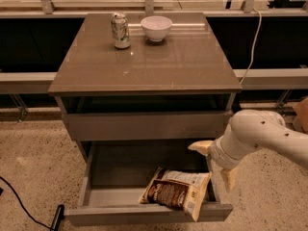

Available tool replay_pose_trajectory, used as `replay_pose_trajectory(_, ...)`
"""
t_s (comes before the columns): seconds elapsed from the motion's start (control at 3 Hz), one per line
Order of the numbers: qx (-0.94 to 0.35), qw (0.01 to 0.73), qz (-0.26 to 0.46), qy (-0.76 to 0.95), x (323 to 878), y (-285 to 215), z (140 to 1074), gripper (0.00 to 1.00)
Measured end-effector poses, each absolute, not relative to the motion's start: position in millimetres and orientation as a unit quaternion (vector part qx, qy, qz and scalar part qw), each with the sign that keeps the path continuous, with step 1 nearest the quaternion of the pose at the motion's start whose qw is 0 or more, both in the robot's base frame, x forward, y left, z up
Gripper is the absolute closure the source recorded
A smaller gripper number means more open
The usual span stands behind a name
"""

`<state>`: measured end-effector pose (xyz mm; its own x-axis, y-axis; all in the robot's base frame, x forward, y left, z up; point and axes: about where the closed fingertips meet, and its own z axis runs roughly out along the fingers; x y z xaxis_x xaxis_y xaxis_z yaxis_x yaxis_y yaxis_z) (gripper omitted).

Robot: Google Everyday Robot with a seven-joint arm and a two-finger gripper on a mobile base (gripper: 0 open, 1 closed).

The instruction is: Pick brown chip bag from middle drawer and place on counter

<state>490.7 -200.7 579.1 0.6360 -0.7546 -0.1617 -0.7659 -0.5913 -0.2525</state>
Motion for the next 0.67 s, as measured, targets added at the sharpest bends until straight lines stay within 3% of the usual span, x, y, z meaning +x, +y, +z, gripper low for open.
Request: replay_pose_trajectory(0.67, -0.919, 0.159, 0.031, 0.360, 475.9, -196.6, 521.1, 0.00)
